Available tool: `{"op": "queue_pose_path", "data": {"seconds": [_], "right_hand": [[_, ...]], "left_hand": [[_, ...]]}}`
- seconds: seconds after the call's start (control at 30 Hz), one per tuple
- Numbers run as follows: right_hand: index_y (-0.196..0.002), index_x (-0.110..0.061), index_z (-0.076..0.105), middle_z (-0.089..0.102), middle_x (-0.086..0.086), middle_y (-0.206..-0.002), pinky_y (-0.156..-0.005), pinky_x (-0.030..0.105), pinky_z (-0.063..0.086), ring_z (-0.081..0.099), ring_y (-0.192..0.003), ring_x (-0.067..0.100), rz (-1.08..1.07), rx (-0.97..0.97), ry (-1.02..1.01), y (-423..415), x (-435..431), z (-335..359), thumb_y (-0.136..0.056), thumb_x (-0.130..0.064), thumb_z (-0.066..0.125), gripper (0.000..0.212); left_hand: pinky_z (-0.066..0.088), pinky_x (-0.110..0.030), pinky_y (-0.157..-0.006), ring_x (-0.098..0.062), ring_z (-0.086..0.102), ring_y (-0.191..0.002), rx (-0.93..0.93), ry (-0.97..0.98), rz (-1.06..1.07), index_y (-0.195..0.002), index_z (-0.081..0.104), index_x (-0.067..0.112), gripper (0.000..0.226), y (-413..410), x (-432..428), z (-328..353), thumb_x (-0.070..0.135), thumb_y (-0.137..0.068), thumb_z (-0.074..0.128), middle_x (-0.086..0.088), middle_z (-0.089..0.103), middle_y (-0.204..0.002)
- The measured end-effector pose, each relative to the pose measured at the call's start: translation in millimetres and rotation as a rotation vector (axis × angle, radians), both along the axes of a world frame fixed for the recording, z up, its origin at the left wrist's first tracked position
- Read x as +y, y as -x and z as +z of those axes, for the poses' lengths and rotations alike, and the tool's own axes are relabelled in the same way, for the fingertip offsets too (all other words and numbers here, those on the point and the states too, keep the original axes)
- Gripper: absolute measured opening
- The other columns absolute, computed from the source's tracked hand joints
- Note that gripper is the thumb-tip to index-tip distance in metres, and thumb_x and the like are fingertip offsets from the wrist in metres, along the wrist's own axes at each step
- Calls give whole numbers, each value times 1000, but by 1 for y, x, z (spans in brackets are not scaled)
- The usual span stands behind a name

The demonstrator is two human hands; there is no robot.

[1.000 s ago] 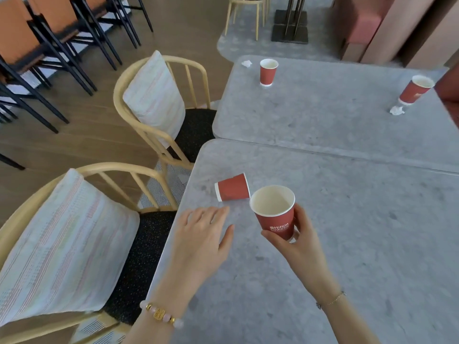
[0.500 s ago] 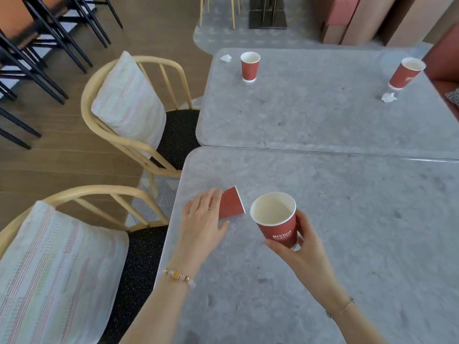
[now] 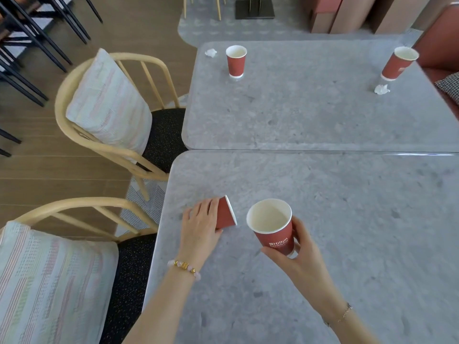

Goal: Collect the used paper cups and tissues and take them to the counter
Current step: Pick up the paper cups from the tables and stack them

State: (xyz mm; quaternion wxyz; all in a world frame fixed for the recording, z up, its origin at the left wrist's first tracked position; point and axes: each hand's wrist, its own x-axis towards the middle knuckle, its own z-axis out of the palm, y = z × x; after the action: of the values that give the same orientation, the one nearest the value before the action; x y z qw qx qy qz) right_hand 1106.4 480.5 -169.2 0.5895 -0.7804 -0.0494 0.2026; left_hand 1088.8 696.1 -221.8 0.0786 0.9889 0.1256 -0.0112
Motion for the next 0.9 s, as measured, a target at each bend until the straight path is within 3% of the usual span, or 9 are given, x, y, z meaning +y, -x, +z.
{"op": "queue_pose_path", "data": {"seconds": [0.13,0.2,0.37,0.47,0.53,0.7,0.9], "right_hand": [[-122,-33,50,62,-17,-114,-82,14,47,58,-105,0,-1,3,3,2,-3,-1,-70,-13,82,64],[-121,-34,50,62,-17,-114,-81,15,47,58,-104,0,-7,0,15,4,-5,-1,-70,-15,82,63],[-120,-37,50,62,-19,-113,-80,8,44,57,-104,-3,-15,-15,12,17,-15,0,-70,-15,82,63],[-120,-40,49,61,-20,-115,-80,7,45,56,-105,-5,-9,-17,14,29,-20,3,-70,-16,82,64],[-117,-43,48,61,-21,-113,-79,7,44,56,-103,-7,-5,-34,24,39,-22,6,-70,-16,82,64],[-115,-42,49,63,-16,-112,-76,5,43,57,-100,-6,23,-64,5,64,-24,10,-70,-12,81,63],[-118,-39,49,63,-16,-114,-82,15,48,60,-104,2,79,-72,-14,91,-26,10,-69,-12,82,65]], "left_hand": [[49,-41,-84,-28,62,-104,-108,16,4,-123,56,7,77,2,-3,10,24,-56,88,-9,64,-114],[44,-40,-89,-27,58,-110,-155,116,56,-127,52,9,74,6,-8,19,27,-63,84,-8,61,-119],[49,-38,-88,-18,58,-108,-376,735,366,-128,46,18,70,23,-17,51,22,-68,82,-1,58,-122],[51,-18,-75,3,62,-94,-485,1084,457,-115,46,30,62,36,-21,73,4,-69,79,5,59,-113],[49,-11,-68,8,62,-87,-533,1233,465,-105,45,33,61,44,-25,85,-7,-70,75,5,57,-110],[49,-10,-69,4,65,-87,-581,1376,400,-104,49,30,61,65,-41,114,-14,-69,73,1,59,-112],[49,-10,-70,0,65,-93,-534,1434,322,-111,54,23,59,92,-64,134,-8,-67,77,4,66,-107]]}}
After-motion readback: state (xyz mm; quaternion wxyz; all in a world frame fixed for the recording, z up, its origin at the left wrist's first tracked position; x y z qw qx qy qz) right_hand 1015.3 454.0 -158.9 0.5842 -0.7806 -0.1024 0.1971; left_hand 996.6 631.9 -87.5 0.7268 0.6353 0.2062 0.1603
